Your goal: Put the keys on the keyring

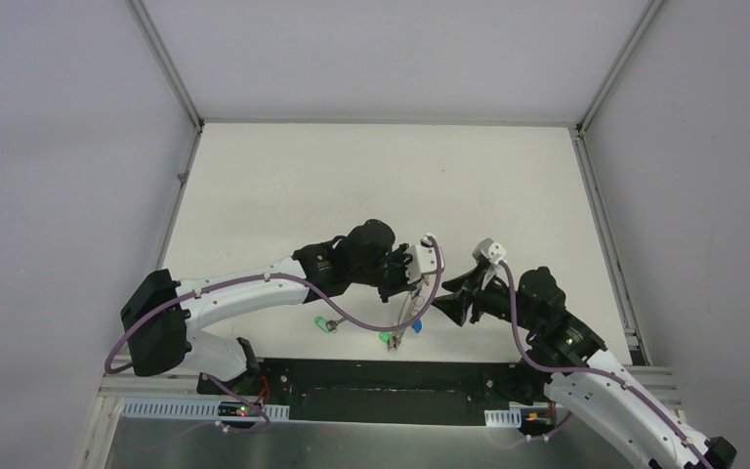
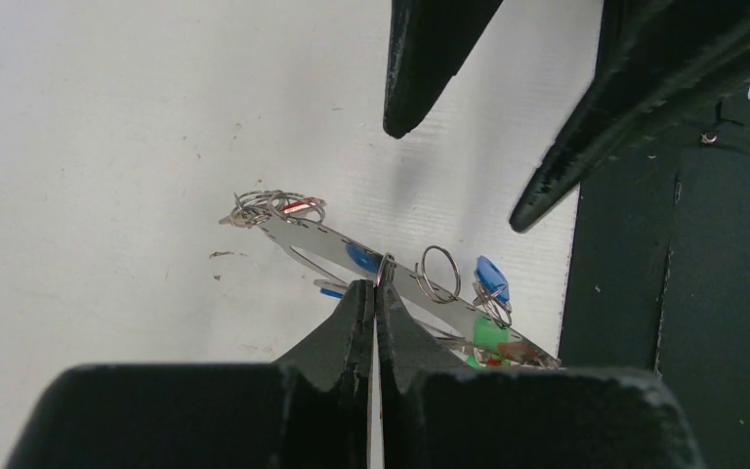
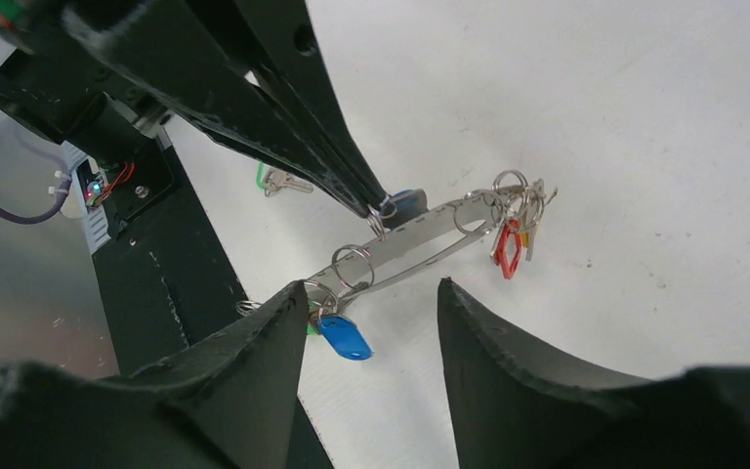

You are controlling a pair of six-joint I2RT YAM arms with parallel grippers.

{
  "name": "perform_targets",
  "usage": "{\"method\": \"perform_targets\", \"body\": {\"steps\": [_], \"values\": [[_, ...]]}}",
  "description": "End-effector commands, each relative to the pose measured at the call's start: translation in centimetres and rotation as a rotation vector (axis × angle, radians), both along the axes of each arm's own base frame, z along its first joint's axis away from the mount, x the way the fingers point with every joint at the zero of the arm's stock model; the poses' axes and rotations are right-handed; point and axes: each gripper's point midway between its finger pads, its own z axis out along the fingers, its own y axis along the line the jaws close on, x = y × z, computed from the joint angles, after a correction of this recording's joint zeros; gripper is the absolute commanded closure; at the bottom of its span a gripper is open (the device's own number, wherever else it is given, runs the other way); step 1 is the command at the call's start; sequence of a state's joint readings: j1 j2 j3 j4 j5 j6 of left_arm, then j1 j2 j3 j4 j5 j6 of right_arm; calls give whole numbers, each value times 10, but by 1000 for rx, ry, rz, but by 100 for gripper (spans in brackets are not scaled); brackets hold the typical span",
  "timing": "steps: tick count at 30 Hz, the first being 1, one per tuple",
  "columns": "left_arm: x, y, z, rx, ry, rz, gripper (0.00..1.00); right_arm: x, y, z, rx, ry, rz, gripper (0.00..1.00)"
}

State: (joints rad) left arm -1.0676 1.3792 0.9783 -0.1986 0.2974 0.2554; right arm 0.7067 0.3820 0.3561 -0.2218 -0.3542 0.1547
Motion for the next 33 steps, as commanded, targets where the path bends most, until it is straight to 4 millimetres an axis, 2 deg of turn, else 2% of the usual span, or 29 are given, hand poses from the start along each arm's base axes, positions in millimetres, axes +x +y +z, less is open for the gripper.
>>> {"method": "perform_targets", "body": {"steps": [1, 3, 6, 11, 19, 27, 33], "values": [[-13, 4, 8, -30, -21, -48, 100, 1, 6, -5, -8, -24, 41, 52], [-14, 6, 7, -29, -21, -48, 100, 0, 10, -9, -11, -18, 60, 54], [-16, 8, 8, -32, -27, -49, 100, -2, 16, -10, 2, -12, 96, 52], [-20, 7, 10, -47, -29, -67, 100, -10, 31, 3, 67, -61, 205, 51], [-27, -1, 15, -79, -41, -111, 100, 5, 31, -1, 27, -106, 166, 55], [-39, -3, 22, -110, -65, -175, 100, 8, 35, -7, 11, -116, 185, 62], [-42, -3, 24, -118, -76, -191, 100, 1, 38, -3, 23, -144, 237, 70]]}}
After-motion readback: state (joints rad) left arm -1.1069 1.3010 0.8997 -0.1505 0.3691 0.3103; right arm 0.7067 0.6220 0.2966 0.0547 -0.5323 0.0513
